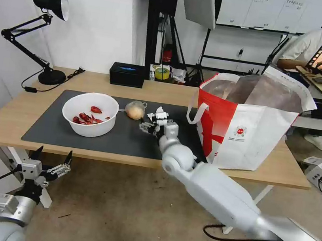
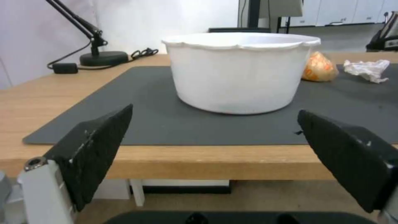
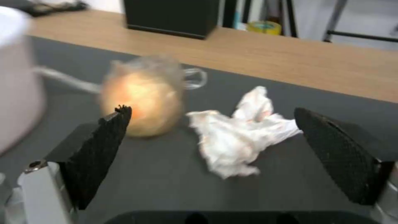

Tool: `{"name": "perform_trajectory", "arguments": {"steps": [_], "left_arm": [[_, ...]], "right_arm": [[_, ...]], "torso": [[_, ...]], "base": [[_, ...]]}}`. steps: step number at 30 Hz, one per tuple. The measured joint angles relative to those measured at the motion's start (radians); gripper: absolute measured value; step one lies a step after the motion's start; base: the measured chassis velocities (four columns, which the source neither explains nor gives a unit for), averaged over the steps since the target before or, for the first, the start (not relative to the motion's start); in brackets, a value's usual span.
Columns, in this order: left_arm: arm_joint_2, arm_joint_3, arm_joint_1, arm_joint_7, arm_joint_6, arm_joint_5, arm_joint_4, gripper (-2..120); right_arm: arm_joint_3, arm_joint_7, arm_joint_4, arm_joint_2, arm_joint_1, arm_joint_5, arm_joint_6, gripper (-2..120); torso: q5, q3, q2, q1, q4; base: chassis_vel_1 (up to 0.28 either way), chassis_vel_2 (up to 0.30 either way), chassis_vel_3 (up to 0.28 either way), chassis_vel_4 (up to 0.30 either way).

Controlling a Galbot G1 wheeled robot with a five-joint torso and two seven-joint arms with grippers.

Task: Pick up the trash from the table and place it into the takeout bag.

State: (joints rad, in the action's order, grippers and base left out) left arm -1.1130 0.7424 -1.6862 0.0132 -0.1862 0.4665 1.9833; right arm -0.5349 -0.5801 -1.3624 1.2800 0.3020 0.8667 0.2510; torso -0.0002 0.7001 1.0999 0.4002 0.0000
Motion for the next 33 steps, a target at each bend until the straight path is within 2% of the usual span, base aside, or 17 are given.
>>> {"name": "perform_trajectory", "arguments": {"steps": [5,14,33], "left_arm": [[0.006,0.002,-0.002,-0.003,0.000,0.003,-0.001,100],[0.012,0.003,-0.003,-0.004,-0.001,0.006,0.000,100],[0.001,0.003,-0.012,-0.026,-0.017,0.001,-0.006,100]], "right_arm": [[0.015,-0.001,0.137,0.059,-0.044,-0.006,0.003,100],[0.034,0.032,0.270,0.114,-0.080,-0.028,0.023,100],[0.027,0.074,0.277,0.121,-0.067,-0.005,0.085,100]], "torso": [[0.0000,0.000,0.000,0.000,-0.0001],[0.0001,0.000,0.000,0.000,-0.0001],[0.0002,0.000,0.000,0.000,-0.0001]], "base": [[0.000,0.000,0.000,0.000],[0.000,0.000,0.000,0.000],[0.000,0.000,0.000,0.000]]}}
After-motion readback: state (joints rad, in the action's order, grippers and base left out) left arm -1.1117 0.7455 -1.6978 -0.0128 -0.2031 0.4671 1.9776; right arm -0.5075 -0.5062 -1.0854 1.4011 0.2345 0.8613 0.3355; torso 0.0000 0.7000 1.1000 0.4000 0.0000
